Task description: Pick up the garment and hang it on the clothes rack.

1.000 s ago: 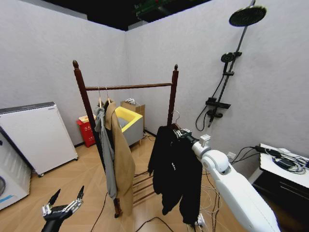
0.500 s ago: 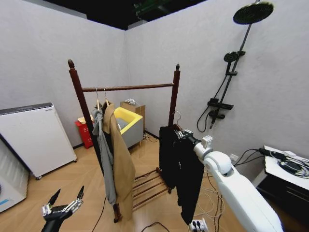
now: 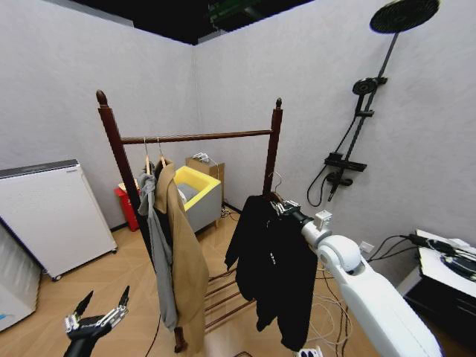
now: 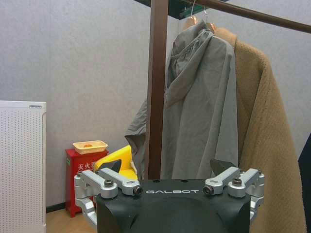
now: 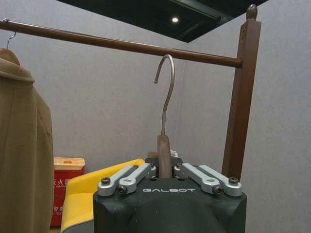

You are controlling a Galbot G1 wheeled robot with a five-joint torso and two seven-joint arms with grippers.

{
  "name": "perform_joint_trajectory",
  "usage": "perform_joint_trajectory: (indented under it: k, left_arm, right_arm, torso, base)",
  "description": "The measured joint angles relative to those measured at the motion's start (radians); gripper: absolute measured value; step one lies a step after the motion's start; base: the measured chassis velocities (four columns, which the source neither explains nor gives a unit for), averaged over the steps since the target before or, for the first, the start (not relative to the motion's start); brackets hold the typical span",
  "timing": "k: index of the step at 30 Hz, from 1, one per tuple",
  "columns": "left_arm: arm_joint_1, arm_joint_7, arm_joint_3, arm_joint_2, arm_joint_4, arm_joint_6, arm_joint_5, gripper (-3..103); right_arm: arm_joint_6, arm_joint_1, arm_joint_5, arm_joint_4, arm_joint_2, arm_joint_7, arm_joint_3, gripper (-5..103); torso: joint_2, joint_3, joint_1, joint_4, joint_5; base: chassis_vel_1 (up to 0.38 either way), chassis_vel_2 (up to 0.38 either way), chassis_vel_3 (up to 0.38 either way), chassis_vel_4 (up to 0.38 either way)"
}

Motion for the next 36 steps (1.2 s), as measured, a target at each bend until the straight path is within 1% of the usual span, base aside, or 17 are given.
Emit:
perform_joint_trajectory:
  k: [8, 15, 19, 22, 23, 24, 26, 27, 28, 29, 30, 32, 33, 35, 36]
  left_arm:
    - [0.000, 0.000, 0.000, 0.000, 0.000, 0.000, 0.000, 100]
    - [0.000, 0.000, 0.000, 0.000, 0.000, 0.000, 0.000, 100]
    - [0.000, 0.000, 0.000, 0.000, 0.000, 0.000, 0.000, 100]
    - [0.000, 0.000, 0.000, 0.000, 0.000, 0.000, 0.000, 100]
    - [0.000, 0.000, 0.000, 0.000, 0.000, 0.000, 0.000, 100]
    - [0.000, 0.000, 0.000, 0.000, 0.000, 0.000, 0.000, 100]
    - [0.000, 0.000, 0.000, 0.000, 0.000, 0.000, 0.000, 100]
    - [0.000, 0.000, 0.000, 0.000, 0.000, 0.000, 0.000, 100]
    - [0.000, 0.000, 0.000, 0.000, 0.000, 0.000, 0.000, 100]
    - [0.000, 0.000, 0.000, 0.000, 0.000, 0.000, 0.000, 100]
    - [0.000, 0.000, 0.000, 0.000, 0.000, 0.000, 0.000, 100]
    - [0.000, 0.000, 0.000, 0.000, 0.000, 0.000, 0.000, 100]
    - [0.000, 0.000, 0.000, 0.000, 0.000, 0.000, 0.000, 100]
    - [0.000, 0.000, 0.000, 0.000, 0.000, 0.000, 0.000, 100]
    - [0.000, 0.000, 0.000, 0.000, 0.000, 0.000, 0.000, 100]
  right_arm:
    - [0.007, -0.044, 0.010, 0.014, -0.016, -0.026, 0.055, 10]
    - [0.002, -0.057, 0.017, 0.034, -0.022, -0.029, 0.064, 10]
    - [-0.008, -0.059, 0.025, 0.072, -0.025, -0.012, 0.064, 10]
    - [-0.045, -0.050, 0.061, 0.136, -0.032, 0.037, 0.064, 10]
    - [-0.045, -0.050, 0.061, 0.136, -0.032, 0.037, 0.064, 10]
    - [-0.072, -0.022, 0.092, 0.168, -0.038, 0.072, 0.058, 10]
    - [-0.103, 0.052, 0.136, 0.182, -0.048, 0.124, 0.030, 10]
    - [-0.103, 0.052, 0.136, 0.182, -0.048, 0.124, 0.030, 10]
    - [-0.112, 0.084, 0.148, 0.181, -0.052, 0.139, 0.017, 10]
    - [-0.133, 0.146, 0.168, 0.171, -0.058, 0.164, -0.013, 10]
    - [-0.133, 0.146, 0.168, 0.171, -0.058, 0.164, -0.013, 10]
    - [-0.163, 0.242, 0.210, 0.131, -0.064, 0.198, -0.074, 10]
    - [-0.163, 0.242, 0.210, 0.131, -0.064, 0.198, -0.074, 10]
    - [-0.186, 0.334, 0.245, 0.089, -0.062, 0.227, -0.141, 10]
    - [-0.186, 0.334, 0.245, 0.089, -0.062, 0.227, -0.141, 10]
  torso:
    - [0.000, 0.000, 0.000, 0.0000, 0.0000]
    - [0.000, 0.000, 0.000, 0.0000, 0.0000]
    - [0.000, 0.000, 0.000, 0.0002, 0.0000]
    - [0.000, 0.000, 0.000, 0.0004, 0.0000]
    - [0.000, 0.000, 0.000, 0.0004, 0.0000]
    - [0.000, 0.000, 0.000, 0.0003, -0.0001]
    - [0.000, 0.000, 0.000, 0.0001, -0.0002]
    - [0.000, 0.000, 0.000, 0.0001, -0.0002]
    - [0.000, 0.000, 0.000, -0.0001, -0.0002]
    - [0.000, 0.000, 0.000, -0.0001, -0.0005]
    - [0.000, 0.000, 0.000, -0.0001, -0.0005]
    - [0.000, 0.000, 0.000, 0.0002, 0.0000]
    - [0.000, 0.000, 0.000, 0.0002, 0.0000]
    - [0.000, 0.000, 0.000, 0.0001, -0.0002]
    - [0.000, 0.000, 0.000, 0.0001, -0.0002]
  base:
    - [-0.052, 0.106, 0.113, -0.048]
    - [0.010, 0.118, 0.110, 0.001]
    - [0.066, 0.107, 0.103, 0.054]
    - [0.095, 0.077, 0.084, 0.093]
    - [0.077, 0.069, 0.079, 0.112]
    - [0.058, 0.018, 0.050, 0.080]
    - [0.016, 0.000, 0.013, 0.040]
    - [0.000, 0.000, 0.000, 0.000]
    - [0.000, 0.000, 0.000, 0.000]
    - [0.000, 0.000, 0.000, 0.000]
    - [0.000, 0.000, 0.000, 0.000]
    - [0.000, 0.000, 0.000, 0.000]
    - [0.000, 0.000, 0.000, 0.000]
    - [0.000, 0.000, 0.000, 0.000]
    - [0.000, 0.000, 0.000, 0.000]
